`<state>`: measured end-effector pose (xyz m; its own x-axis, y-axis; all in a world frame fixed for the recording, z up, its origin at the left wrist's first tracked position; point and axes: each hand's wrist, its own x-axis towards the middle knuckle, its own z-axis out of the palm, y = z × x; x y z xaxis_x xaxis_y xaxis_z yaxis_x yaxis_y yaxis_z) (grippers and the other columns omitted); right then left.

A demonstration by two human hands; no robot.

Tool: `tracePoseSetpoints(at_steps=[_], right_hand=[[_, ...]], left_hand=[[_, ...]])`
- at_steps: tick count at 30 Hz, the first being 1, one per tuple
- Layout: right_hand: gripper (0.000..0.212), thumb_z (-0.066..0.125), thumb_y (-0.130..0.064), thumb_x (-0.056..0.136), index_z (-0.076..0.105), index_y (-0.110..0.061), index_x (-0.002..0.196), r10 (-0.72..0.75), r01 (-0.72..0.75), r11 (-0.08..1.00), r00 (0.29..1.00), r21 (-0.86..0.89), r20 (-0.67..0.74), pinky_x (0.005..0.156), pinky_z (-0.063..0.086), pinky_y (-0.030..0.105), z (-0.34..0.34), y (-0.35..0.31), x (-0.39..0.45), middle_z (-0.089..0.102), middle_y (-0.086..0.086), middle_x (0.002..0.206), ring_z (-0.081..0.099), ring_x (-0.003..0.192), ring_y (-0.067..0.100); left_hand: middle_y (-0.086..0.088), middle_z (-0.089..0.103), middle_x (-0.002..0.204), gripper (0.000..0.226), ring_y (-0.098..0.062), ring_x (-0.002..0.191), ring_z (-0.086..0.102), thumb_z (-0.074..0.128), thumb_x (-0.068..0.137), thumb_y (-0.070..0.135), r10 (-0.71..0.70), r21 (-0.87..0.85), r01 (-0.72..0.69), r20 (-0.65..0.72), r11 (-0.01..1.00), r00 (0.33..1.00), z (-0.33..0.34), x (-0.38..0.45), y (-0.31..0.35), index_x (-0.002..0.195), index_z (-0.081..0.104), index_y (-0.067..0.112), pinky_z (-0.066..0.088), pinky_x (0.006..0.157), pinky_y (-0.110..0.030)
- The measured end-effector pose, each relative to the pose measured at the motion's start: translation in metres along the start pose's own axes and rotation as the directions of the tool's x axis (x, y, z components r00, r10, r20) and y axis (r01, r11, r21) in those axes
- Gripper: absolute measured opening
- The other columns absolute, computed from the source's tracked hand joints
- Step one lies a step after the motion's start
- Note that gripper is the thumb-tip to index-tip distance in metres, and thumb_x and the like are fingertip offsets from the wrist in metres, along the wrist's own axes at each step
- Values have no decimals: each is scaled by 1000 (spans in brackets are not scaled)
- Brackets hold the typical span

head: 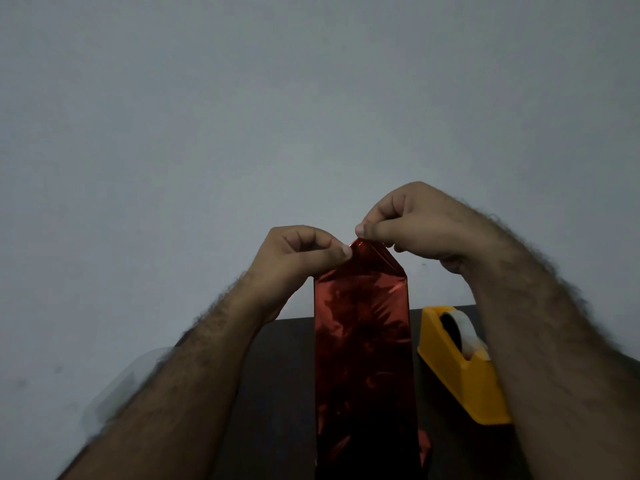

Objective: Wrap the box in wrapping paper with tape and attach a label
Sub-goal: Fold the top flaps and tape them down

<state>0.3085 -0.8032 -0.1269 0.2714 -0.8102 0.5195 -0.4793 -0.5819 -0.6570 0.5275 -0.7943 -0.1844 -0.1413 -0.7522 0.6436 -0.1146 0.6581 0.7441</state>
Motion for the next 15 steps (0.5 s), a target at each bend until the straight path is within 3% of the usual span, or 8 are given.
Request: tracePoseSetpoints(at_steps=[3,6,9,12,15], right_hand=[[20,84,-40,86,82,-21,83,9,-9,1000,1000,-16,9,69,56,42,3,3,3,79,5,83,70,76,16],[19,82,-36,90,82,-18,84,8,-8,1000,1000,-14,13,56,49,20,0,4,2,76,-5,73,65,61,-1],[14,81,-30,92,81,-17,86,-30,30,1000,999,1,9,51,44,10,-3,7,1,75,-9,73,65,61,-5],[13,80,-30,92,81,-17,88,-42,42,999,999,13,26,62,48,17,-3,8,1,79,-4,84,69,76,1],[14,80,-30,92,81,-16,88,-47,46,999,998,22,33,69,48,24,-2,8,2,80,-2,86,71,84,8]], left_hand=[[-29,72,88,15,-26,79,66,80,89,8,1,55,-1,-2,998,1000,0,0,-4,88,76,-7,51,78,-40],[-30,71,88,17,-26,79,63,75,94,8,-24,50,24,14,998,1000,2,0,-5,86,74,-7,50,78,-41],[-36,67,91,21,-29,80,59,73,94,13,-35,4,35,38,999,999,4,0,-6,87,71,-7,46,77,-44],[-20,68,85,15,-25,77,60,71,97,11,-30,-5,30,33,1000,999,8,-1,-7,86,73,1,47,74,-38],[-15,77,96,23,-24,85,73,79,91,18,-75,-35,76,40,996,996,8,-2,-7,108,74,3,58,77,-34]])
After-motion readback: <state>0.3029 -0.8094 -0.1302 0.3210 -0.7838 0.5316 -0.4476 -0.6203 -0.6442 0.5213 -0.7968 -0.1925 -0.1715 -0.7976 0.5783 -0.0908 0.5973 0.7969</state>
